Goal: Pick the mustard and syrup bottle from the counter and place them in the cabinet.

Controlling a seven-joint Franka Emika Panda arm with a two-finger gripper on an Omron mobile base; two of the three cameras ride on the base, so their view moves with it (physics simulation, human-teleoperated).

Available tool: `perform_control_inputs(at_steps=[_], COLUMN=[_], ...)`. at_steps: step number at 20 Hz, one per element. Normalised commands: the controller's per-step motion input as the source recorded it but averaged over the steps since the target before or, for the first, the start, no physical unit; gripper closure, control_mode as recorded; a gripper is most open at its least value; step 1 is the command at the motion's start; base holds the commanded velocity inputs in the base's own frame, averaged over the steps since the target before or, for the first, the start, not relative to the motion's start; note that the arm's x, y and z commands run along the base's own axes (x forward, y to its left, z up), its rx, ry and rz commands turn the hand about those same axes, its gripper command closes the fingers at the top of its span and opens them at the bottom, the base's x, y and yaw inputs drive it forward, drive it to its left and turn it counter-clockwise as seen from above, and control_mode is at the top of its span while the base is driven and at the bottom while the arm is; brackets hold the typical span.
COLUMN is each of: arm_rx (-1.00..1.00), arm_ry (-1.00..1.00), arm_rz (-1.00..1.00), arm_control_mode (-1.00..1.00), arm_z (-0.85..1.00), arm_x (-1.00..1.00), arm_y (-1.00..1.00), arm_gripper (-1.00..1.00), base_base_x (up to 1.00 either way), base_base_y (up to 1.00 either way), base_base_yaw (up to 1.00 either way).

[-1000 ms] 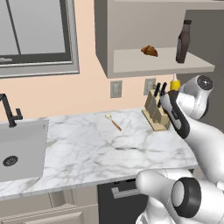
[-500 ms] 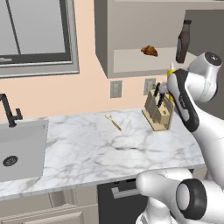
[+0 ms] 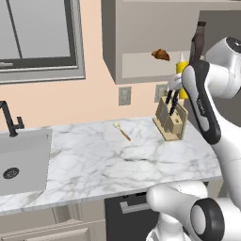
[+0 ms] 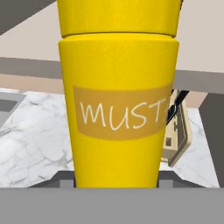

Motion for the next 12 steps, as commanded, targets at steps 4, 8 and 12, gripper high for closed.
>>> perform_control_inputs(at_steps=[4, 8, 12], arm_rx=[0.0, 0.0, 0.0], arm_ry=[-0.14, -0.19, -0.2], arm_rz=[0.02, 0.0, 0.01], arm_control_mode=[-1.0, -1.0, -1.0], arm_z=[0.33, 0.08, 0.0], arm_x=[-0.14, 0.0, 0.0], arm_y=[0.03, 0.0, 0.0], arm_gripper=[1.0, 1.0, 1.0], base_base_x=[0.0, 0.0, 0.0], base_base_y=[0.0, 0.0, 0.0], base_base_yaw=[0.0, 0.0, 0.0])
